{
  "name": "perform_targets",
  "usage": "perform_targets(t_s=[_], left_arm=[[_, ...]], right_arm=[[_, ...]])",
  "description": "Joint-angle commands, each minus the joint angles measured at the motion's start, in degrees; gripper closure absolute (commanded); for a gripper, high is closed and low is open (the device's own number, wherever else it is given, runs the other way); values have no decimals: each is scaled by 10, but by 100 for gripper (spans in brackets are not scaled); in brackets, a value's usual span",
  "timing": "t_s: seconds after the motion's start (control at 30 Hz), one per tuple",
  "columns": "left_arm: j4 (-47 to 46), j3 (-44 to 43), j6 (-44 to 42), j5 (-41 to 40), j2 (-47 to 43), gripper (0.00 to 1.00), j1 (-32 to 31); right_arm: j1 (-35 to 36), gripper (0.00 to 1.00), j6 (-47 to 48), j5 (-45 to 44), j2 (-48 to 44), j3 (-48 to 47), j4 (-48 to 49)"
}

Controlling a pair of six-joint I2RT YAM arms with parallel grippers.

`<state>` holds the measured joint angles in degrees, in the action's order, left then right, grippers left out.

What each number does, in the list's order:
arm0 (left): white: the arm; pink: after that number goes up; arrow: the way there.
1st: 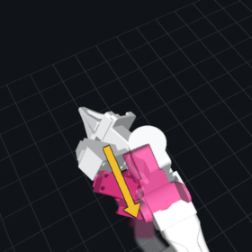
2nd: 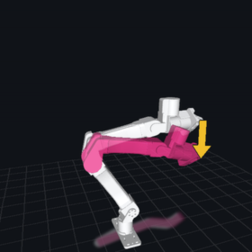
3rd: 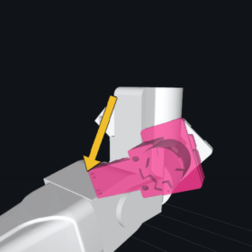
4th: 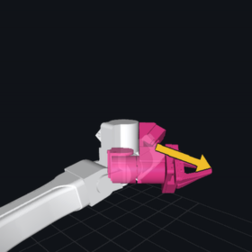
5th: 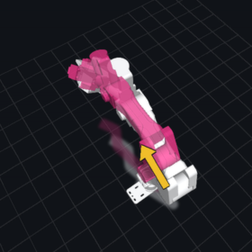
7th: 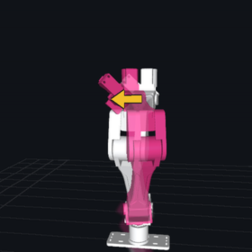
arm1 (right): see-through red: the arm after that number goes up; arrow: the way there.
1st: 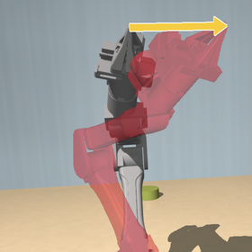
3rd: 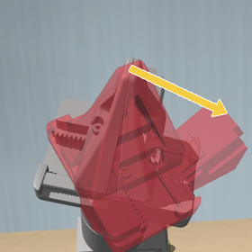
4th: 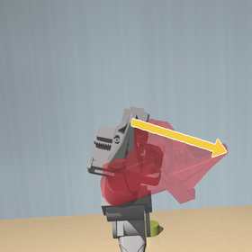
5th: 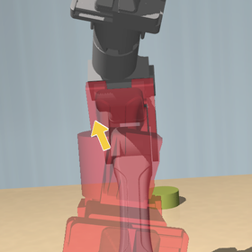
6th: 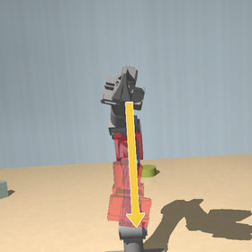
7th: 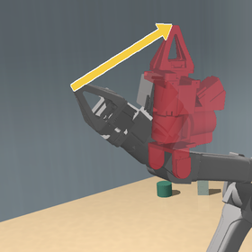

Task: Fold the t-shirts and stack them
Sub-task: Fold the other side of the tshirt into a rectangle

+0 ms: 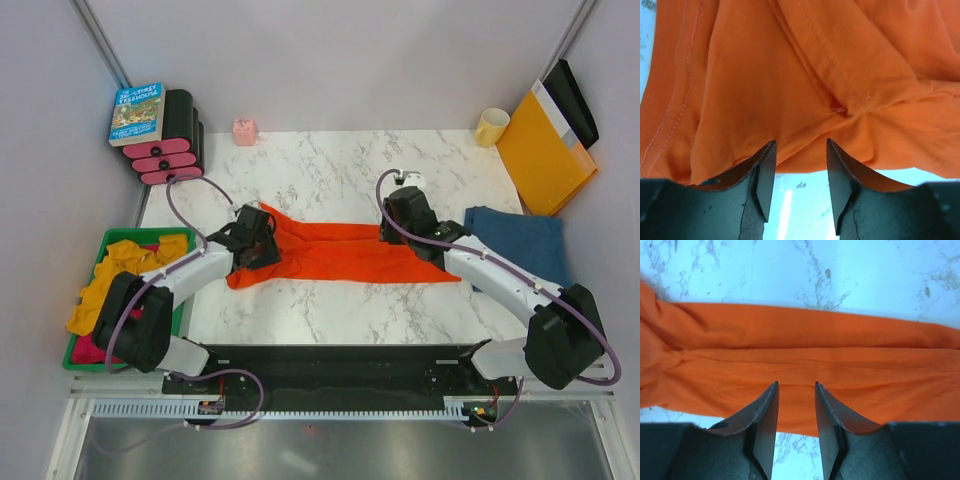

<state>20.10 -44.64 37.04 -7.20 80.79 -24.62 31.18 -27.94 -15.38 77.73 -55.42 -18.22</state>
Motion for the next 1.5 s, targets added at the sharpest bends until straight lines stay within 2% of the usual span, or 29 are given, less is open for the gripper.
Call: perform_targets(t_s=[0.0,0.1,0.37,0.97,1.23,1.47], left_arm=[[-69,-61,-24,-23,28,47,4],[-73,-101,-27,-26,52,47,13],[-45,-139,-17,-40,105,48,34],[0,-134,13,-85,125,47,44],[-36,-145,7,-77,171,47,53],[-52,-150,14,-72,166,49,54]], right_arm=[[29,57,18,-4,-6,-1,5],[36,57,19,-8,-15,10,2],[43,57,16,-13,-31,36,1],[43,57,18,-11,-28,49,4],[43,57,16,-9,-34,60,5],[43,57,14,-11,-33,67,4]])
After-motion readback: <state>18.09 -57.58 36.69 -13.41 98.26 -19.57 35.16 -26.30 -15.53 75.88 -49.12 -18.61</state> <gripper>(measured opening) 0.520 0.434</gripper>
